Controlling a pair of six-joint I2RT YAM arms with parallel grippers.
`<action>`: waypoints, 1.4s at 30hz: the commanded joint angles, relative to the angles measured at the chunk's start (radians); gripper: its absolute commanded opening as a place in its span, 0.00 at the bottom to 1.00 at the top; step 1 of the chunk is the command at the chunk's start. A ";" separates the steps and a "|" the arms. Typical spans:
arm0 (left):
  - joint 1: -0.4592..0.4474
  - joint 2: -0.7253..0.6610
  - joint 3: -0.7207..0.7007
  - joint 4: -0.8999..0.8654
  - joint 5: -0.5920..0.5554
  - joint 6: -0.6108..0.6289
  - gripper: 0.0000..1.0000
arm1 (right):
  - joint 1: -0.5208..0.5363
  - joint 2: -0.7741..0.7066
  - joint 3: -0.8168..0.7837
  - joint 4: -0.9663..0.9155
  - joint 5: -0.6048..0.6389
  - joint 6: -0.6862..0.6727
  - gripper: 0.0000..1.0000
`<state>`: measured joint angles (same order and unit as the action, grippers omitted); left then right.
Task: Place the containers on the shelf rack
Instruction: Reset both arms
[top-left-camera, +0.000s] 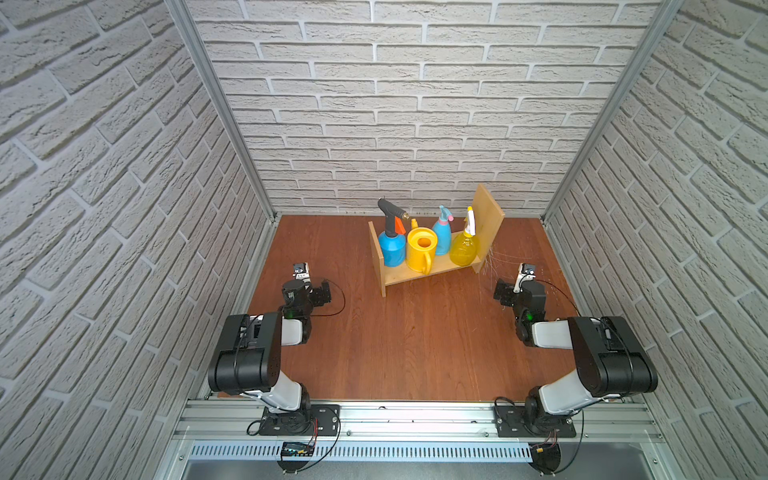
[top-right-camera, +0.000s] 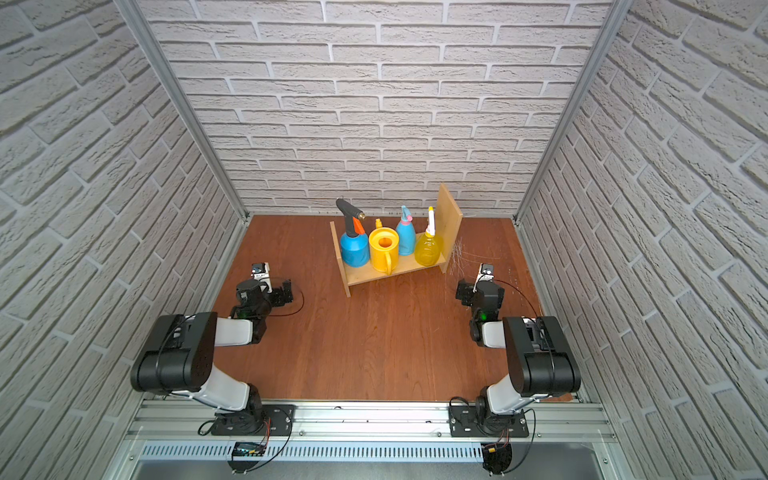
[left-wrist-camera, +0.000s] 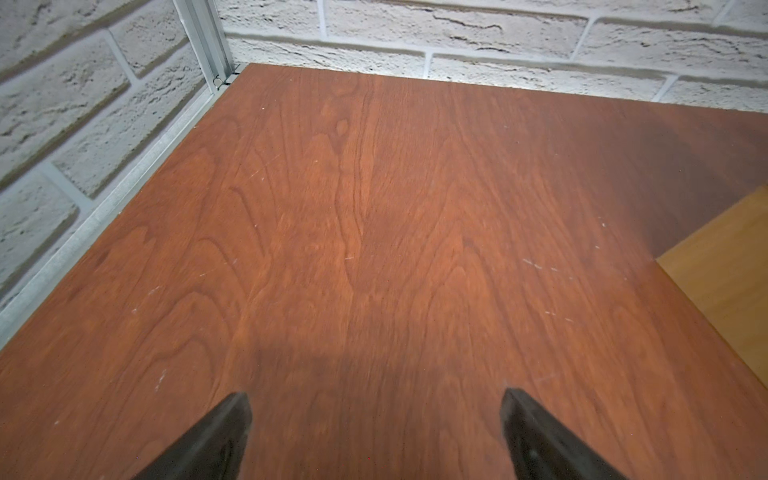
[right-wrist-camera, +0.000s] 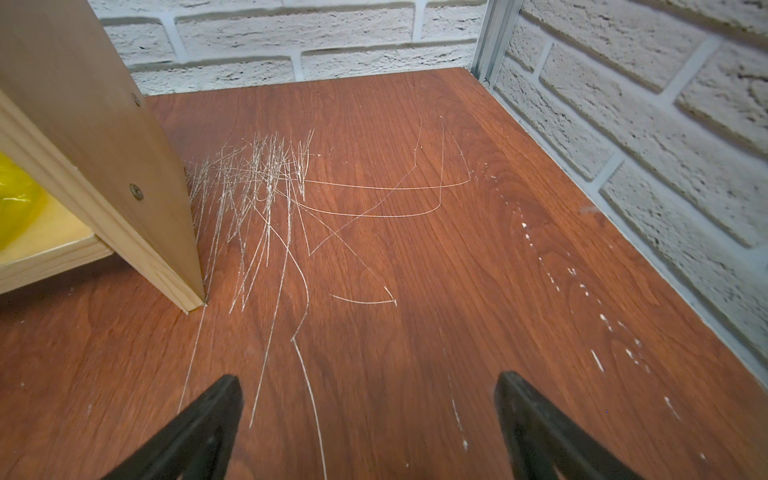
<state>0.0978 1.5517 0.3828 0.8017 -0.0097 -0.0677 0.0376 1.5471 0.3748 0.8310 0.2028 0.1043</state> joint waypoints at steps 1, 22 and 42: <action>-0.015 -0.006 0.014 0.057 -0.025 0.017 0.98 | 0.007 -0.018 0.014 0.037 0.015 -0.004 0.99; -0.123 0.036 -0.217 0.533 -0.119 0.122 0.98 | 0.007 -0.031 -0.066 0.164 0.039 0.005 0.99; -0.122 0.016 -0.175 0.434 -0.132 0.115 0.98 | 0.007 -0.032 -0.098 0.227 -0.030 -0.024 0.99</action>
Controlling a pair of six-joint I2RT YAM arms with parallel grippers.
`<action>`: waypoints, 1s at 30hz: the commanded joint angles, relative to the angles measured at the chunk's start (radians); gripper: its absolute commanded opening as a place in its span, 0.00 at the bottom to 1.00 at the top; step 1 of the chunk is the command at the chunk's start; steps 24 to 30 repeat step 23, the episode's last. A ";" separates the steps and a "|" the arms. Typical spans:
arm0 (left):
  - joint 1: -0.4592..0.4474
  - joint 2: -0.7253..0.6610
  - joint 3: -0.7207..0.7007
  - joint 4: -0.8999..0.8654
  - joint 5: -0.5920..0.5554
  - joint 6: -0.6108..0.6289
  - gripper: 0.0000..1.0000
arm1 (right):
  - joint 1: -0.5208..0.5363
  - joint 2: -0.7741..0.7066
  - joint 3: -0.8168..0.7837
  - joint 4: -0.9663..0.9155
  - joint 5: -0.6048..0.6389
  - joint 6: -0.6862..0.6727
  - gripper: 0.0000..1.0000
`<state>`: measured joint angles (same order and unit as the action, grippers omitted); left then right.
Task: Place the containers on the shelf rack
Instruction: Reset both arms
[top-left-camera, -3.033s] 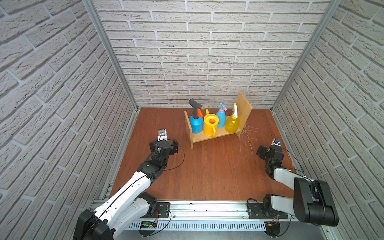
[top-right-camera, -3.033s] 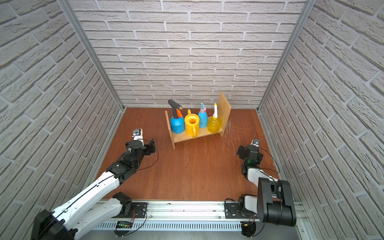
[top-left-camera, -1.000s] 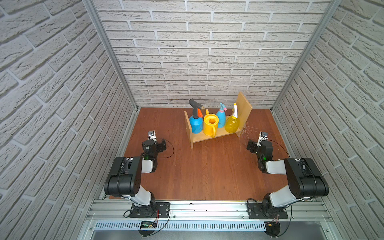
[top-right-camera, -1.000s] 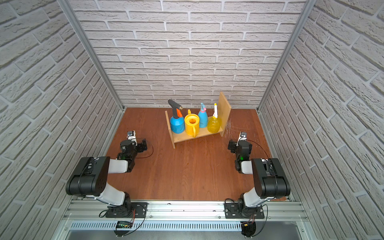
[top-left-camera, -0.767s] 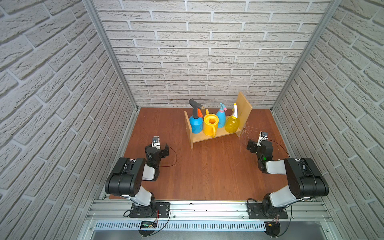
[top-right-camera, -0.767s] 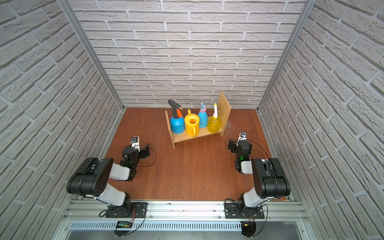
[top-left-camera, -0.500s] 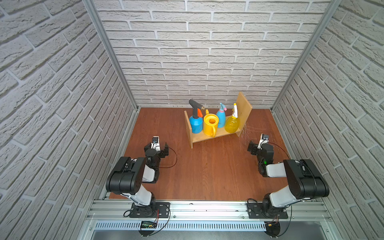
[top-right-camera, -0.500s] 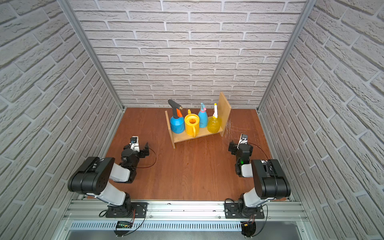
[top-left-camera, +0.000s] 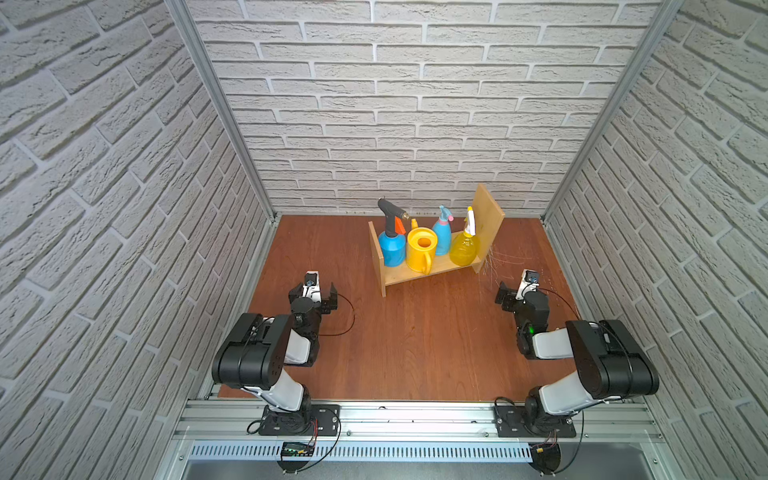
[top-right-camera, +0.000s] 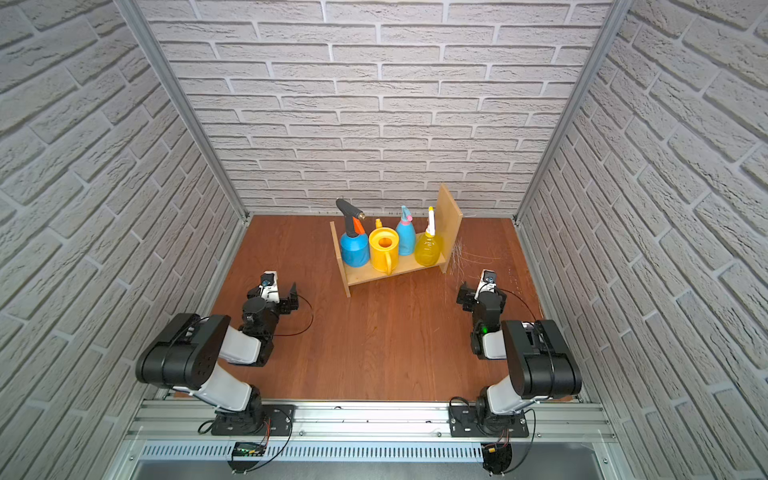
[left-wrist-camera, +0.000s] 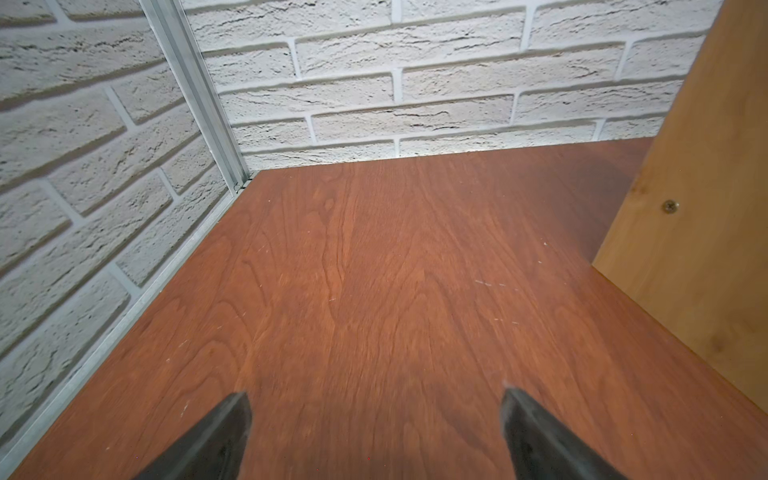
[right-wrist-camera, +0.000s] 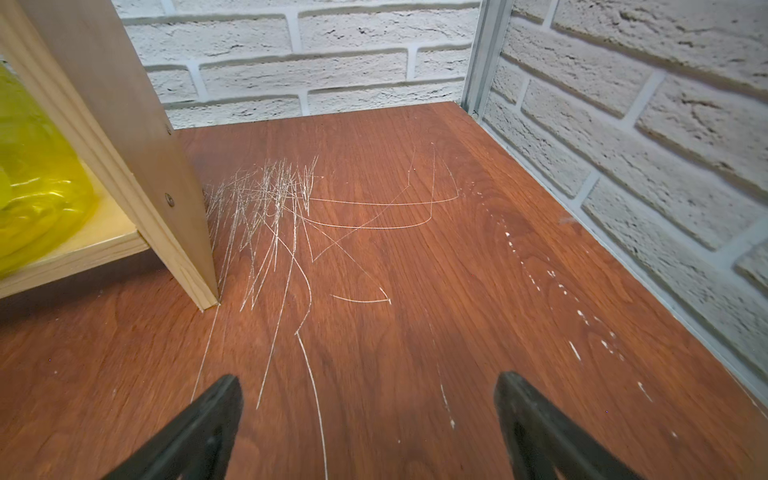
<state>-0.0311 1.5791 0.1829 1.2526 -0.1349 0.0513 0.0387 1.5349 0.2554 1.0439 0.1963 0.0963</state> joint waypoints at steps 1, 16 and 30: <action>0.009 -0.014 0.028 -0.026 -0.005 -0.006 0.98 | 0.005 -0.021 0.019 0.018 -0.028 -0.017 0.99; -0.018 0.030 -0.036 0.140 -0.021 0.024 0.98 | 0.005 -0.019 0.021 0.016 -0.038 -0.023 0.99; -0.019 0.027 -0.028 0.123 -0.029 0.021 0.98 | 0.006 -0.021 0.019 0.018 -0.039 -0.024 0.99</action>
